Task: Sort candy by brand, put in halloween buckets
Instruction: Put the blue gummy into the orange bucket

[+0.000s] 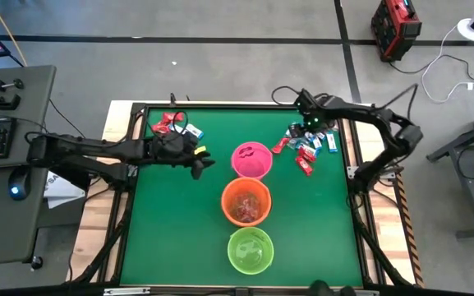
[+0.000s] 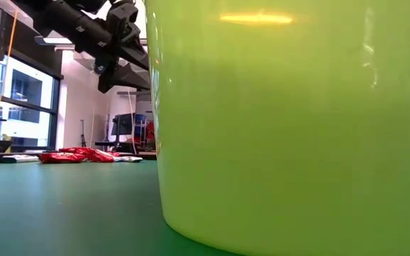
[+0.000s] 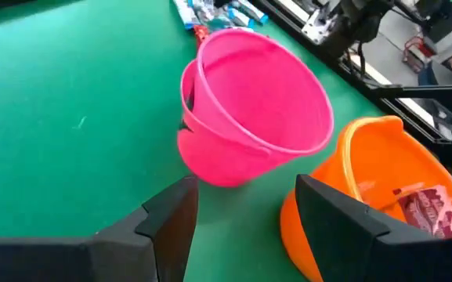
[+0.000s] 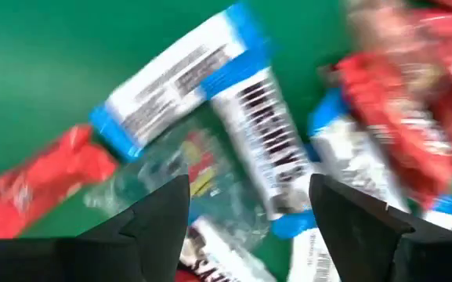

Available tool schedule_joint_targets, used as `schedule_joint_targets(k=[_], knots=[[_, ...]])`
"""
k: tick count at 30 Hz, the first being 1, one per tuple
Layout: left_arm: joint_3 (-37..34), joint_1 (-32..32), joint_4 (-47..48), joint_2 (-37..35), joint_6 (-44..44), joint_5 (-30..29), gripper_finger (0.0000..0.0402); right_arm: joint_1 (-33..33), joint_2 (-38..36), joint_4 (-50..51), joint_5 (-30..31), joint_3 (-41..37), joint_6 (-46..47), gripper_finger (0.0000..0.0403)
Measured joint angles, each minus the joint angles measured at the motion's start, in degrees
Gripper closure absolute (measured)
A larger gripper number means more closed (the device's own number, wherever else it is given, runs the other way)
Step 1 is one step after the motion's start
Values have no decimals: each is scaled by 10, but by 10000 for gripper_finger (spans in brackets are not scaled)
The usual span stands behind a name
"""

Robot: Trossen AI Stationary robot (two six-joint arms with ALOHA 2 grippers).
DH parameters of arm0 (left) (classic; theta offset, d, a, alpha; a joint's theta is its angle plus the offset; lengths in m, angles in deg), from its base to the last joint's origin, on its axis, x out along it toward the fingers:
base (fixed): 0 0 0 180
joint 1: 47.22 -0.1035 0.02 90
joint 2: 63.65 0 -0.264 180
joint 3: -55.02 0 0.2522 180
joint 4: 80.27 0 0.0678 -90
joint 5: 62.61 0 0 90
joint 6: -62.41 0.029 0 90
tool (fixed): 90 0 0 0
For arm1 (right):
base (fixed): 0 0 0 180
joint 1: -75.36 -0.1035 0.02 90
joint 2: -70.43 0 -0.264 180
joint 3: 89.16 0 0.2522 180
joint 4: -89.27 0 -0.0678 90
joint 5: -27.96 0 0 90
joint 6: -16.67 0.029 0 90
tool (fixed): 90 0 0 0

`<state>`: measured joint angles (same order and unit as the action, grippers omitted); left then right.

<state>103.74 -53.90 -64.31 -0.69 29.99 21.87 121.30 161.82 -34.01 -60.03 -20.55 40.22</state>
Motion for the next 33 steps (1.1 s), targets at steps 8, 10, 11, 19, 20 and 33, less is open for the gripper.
schedule_joint_targets(k=[8,10,11,19,20,33], knots=[[0,0,0,1,11,-10,198,-27,21,-25,-19,0,-46,188],[0,0,0,1,11,-23,198,-33,21,-26,-10,0,-61,198],[0,0,0,1,11,-30,198,-35,21,-26,-10,0,-72,204],[0,0,1,1,11,-56,198,-41,25,-26,17,0,-116,270],[0,0,1,1,11,-56,198,-40,25,-26,18,0,-119,283],[0,0,32,1,11,-58,198,-24,27,-20,19,0,-117,367]])
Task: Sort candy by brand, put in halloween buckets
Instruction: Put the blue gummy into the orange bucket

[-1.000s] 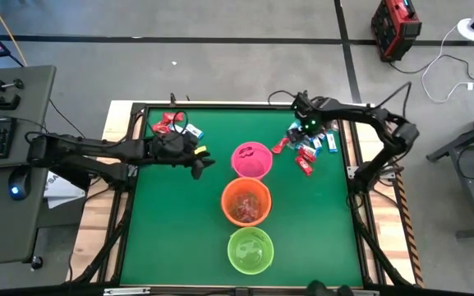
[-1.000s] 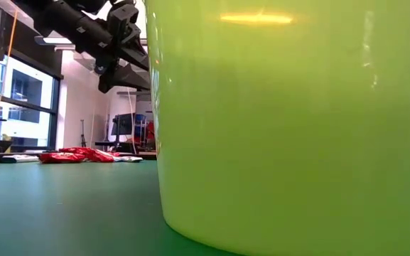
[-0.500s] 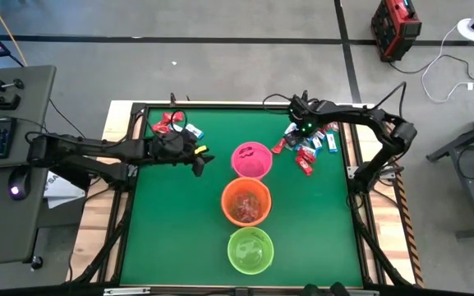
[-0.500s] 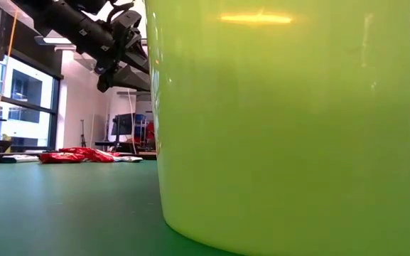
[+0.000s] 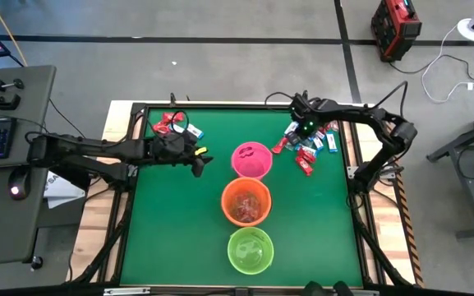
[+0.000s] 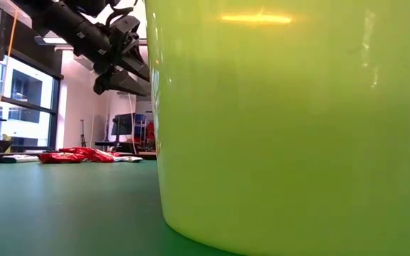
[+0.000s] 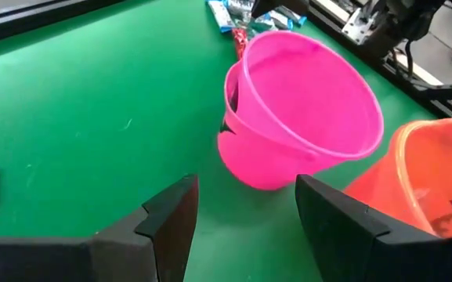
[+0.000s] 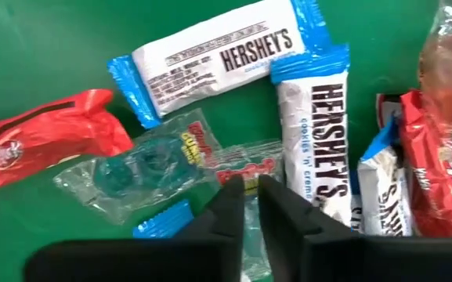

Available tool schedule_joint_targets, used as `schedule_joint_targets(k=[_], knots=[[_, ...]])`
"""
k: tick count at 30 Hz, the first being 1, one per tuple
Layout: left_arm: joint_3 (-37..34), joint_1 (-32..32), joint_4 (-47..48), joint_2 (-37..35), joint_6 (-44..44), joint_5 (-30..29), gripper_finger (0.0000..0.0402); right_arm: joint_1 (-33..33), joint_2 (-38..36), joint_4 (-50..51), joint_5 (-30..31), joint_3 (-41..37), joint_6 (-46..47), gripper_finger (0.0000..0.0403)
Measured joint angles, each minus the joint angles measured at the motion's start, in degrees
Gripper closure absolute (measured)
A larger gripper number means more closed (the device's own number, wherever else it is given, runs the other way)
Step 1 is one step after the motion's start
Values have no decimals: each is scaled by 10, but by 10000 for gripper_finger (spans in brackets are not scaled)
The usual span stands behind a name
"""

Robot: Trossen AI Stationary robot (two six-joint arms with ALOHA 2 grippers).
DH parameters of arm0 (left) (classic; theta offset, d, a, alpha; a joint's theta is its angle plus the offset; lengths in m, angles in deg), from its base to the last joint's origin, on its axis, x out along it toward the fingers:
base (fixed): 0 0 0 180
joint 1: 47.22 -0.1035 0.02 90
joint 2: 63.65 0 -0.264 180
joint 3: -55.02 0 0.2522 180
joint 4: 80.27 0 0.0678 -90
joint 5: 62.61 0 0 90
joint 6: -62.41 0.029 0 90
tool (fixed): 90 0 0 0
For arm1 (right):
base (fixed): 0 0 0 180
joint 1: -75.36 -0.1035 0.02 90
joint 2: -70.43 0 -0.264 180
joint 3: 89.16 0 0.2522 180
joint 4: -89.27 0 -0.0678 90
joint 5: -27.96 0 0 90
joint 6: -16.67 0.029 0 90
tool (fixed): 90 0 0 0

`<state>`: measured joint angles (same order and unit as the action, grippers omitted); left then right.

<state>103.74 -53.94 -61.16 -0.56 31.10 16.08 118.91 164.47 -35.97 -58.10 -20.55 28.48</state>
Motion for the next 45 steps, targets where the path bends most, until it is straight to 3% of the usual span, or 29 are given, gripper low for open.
schedule_joint_targets(k=[8,13,22,29,33,36,39,42,45], knots=[[0,0,0,0,0,0,198,0,0,0,-6,0,-16,260],[0,0,0,0,0,-4,198,2,0,-17,-8,-14,-13,242],[0,0,10,0,0,-15,198,15,-2,-35,-19,-56,9,280],[0,0,13,0,14,-15,198,14,-13,-9,-16,-27,2,390],[0,0,13,0,24,-21,198,14,-54,17,-24,8,1,379],[0,0,14,0,26,-34,198,2,-97,18,-69,26,16,386],[0,0,15,0,26,-45,198,-28,-137,3,-170,27,54,398],[0,0,15,0,30,-46,198,-89,-165,-21,-276,16,85,394],[0,0,19,0,31,-46,198,-173,-174,-50,-333,14,116,393]])
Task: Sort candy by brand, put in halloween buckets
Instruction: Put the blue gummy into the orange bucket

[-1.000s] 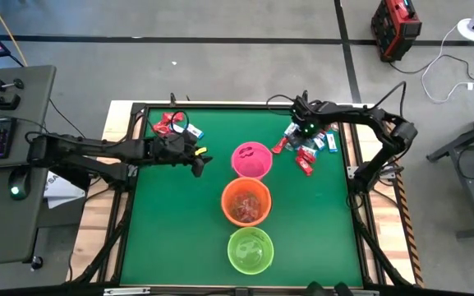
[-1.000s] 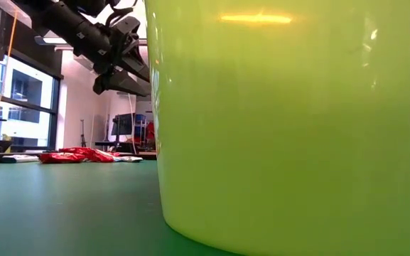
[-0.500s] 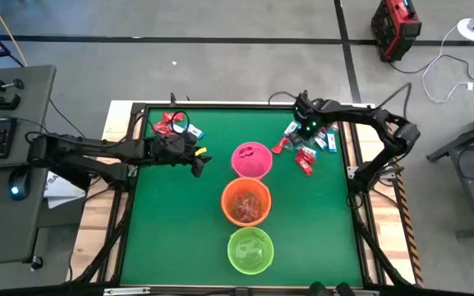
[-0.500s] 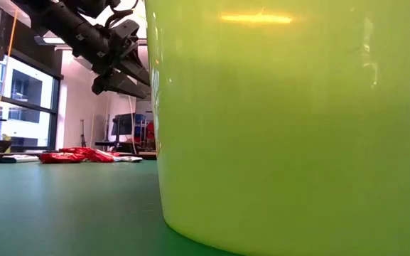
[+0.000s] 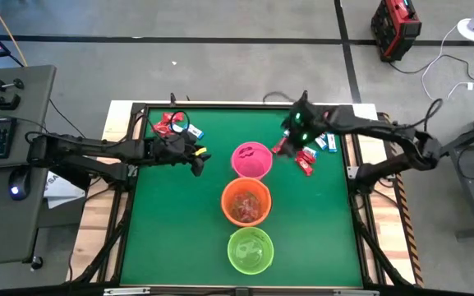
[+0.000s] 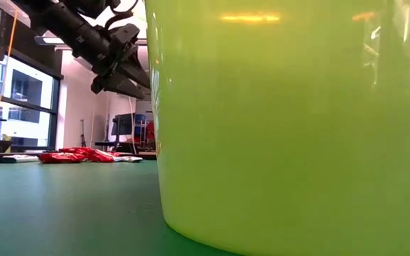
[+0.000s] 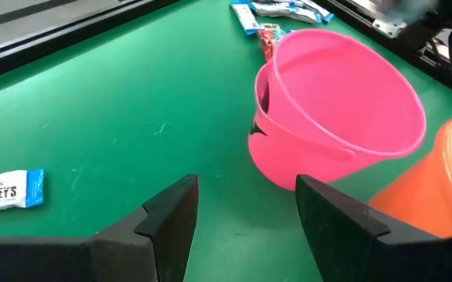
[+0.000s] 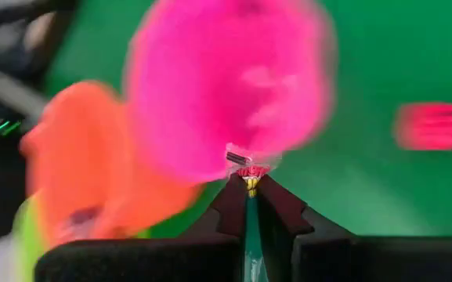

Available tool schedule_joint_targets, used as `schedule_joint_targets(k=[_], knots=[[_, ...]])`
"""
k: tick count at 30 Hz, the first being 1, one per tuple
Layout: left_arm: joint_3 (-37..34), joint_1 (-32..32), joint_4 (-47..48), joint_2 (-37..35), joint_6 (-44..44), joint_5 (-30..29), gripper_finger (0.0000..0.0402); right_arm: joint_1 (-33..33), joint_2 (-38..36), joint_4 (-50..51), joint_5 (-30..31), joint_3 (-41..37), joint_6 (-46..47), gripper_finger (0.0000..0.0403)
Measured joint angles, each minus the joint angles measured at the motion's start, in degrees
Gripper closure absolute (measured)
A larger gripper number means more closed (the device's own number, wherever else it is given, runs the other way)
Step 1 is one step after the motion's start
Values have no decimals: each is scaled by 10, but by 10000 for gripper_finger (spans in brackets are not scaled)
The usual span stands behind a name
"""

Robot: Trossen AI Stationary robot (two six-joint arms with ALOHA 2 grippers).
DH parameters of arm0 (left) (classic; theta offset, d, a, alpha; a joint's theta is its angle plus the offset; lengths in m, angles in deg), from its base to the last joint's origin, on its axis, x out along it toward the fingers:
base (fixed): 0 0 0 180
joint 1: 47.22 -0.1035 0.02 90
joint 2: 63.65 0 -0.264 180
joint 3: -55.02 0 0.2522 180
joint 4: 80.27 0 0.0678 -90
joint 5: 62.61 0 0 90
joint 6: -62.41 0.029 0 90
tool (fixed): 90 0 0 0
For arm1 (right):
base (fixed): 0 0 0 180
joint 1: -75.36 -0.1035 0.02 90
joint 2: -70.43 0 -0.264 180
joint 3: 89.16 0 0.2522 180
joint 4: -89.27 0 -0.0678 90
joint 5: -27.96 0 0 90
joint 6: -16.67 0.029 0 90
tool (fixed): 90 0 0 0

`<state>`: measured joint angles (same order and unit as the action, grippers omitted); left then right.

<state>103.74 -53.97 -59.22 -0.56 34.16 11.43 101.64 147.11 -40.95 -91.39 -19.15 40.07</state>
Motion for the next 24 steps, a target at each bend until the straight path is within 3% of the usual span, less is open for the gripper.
schedule_joint_targets(k=[6,12,19,24], knots=[[0,-7,4,0,15,0,198,-170,8,-165,-8,0,66,392],[0,-20,4,0,14,4,198,-256,32,-296,58,0,120,379],[38,-56,5,-14,14,33,198,-276,62,-290,74,0,152,275],[84,-107,25,-14,36,58,198,-273,62,-265,74,25,108,196]])
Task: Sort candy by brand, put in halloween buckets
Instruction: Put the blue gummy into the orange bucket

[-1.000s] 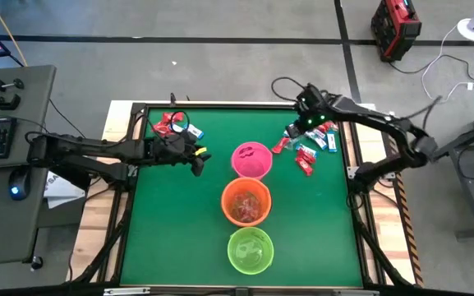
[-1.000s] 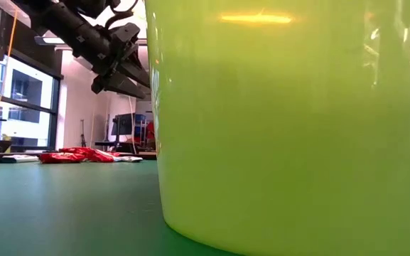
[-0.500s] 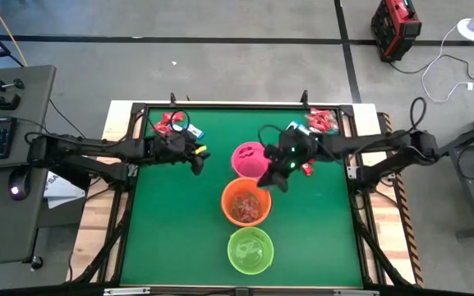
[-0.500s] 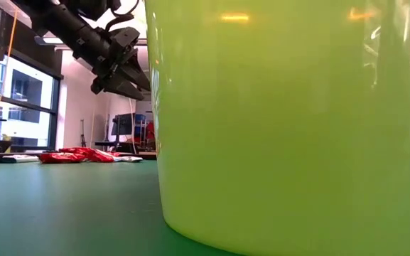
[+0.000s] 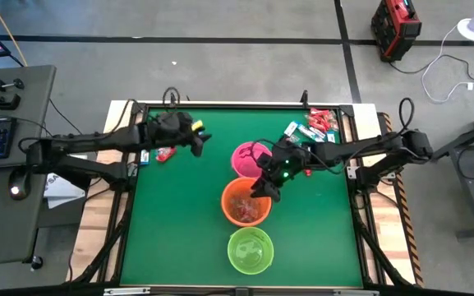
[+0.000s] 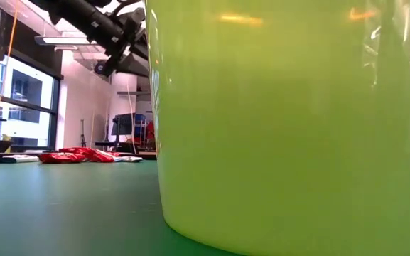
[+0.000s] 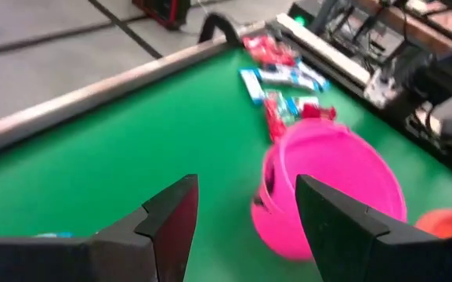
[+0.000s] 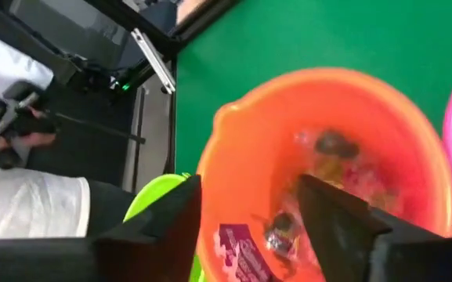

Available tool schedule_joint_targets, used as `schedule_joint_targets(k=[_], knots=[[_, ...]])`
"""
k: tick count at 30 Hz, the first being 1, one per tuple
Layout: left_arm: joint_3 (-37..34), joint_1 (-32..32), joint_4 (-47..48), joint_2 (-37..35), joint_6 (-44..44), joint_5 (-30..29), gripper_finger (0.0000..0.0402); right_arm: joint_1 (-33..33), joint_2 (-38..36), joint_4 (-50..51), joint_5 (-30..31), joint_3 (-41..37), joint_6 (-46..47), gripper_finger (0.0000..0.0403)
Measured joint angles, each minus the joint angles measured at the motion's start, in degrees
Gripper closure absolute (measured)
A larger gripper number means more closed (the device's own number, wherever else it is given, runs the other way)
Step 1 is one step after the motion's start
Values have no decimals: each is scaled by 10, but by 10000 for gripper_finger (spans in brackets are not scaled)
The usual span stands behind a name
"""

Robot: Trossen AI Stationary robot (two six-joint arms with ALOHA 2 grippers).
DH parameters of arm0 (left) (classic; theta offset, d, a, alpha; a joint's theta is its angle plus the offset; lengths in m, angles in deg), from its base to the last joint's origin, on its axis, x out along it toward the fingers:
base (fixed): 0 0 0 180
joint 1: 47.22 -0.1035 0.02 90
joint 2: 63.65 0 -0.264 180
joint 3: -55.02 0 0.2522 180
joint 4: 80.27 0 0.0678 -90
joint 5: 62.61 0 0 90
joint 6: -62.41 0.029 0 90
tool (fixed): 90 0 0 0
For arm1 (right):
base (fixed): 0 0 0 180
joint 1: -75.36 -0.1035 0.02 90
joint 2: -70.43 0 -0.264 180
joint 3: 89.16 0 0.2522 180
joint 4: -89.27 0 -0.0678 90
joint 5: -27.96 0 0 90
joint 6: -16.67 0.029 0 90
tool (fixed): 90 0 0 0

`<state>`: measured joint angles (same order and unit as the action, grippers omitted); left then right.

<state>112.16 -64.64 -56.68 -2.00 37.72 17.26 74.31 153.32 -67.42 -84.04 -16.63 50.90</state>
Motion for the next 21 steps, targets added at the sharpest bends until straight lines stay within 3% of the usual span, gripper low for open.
schedule_joint_targets(k=[5,11,14,17,21], knots=[[12,-38,4,0,19,16,198,17,0,111,12,61,-89,177],[12,-56,46,7,8,35,198,81,-1,335,189,101,-145,180],[12,-56,57,14,1,37,198,148,-1,383,214,74,-149,180],[12,-51,63,20,-19,41,198,230,-1,379,216,35,-101,181],[12,-42,67,25,-39,43,198,333,-1,331,220,-15,30,181]])
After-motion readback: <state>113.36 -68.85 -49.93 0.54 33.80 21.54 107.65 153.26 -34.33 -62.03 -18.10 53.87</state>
